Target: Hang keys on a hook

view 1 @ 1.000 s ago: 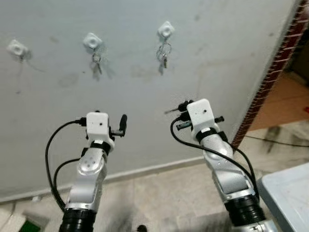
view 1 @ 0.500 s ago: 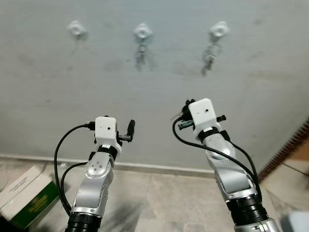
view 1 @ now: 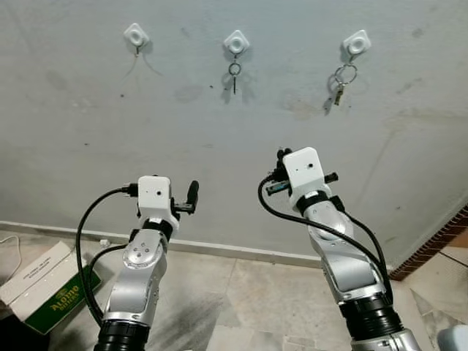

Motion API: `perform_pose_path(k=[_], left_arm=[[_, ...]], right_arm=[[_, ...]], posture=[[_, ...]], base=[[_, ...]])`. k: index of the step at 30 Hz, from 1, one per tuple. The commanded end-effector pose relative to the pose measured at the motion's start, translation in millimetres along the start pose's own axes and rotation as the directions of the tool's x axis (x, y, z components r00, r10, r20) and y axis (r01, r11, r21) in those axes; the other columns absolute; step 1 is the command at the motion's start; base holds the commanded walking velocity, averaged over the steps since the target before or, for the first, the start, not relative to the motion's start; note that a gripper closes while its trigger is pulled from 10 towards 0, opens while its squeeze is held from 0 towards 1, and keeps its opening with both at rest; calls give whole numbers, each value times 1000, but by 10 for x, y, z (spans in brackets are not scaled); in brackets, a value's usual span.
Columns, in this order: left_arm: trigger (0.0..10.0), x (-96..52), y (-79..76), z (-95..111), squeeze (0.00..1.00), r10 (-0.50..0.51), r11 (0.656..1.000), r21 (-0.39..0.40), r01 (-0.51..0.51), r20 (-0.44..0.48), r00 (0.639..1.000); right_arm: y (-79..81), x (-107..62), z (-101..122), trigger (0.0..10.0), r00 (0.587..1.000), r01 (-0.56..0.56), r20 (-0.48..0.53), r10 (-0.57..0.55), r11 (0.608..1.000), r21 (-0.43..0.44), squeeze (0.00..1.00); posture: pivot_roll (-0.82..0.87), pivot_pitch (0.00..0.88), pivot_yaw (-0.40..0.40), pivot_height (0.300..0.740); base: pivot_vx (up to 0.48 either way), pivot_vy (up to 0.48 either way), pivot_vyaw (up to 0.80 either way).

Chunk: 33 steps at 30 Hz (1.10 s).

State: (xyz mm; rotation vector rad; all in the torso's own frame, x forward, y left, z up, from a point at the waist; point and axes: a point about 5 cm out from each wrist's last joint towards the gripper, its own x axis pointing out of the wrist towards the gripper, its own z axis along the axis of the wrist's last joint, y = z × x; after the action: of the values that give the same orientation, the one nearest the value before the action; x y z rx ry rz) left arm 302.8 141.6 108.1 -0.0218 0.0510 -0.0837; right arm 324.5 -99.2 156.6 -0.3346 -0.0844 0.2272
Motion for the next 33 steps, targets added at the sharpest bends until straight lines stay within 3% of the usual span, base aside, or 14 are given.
perform_pose_path(k=[1,12,33], left_arm=[[10000,8,19,4,0,0,1000,-2,0,-8,1000],[10000,15,14,7,0,-4,1000,0,4,-11,1000],[10000,23,2,1,0,-2,1000,-7,2,-18,1000]], right_arm=[[5,4,50,10000,1000,-2,21,2,1000,9,0],[4,2,50,10000,1000,1,20,-1,1000,13,0],[-1,5,56,10000,1000,5,23,-5,1000,12,0]], posture=[[-17,50,14,740],[-20,52,18,740],[-22,53,20,740]], base=[[0,334,0],[0,334,0],[0,480,0]])
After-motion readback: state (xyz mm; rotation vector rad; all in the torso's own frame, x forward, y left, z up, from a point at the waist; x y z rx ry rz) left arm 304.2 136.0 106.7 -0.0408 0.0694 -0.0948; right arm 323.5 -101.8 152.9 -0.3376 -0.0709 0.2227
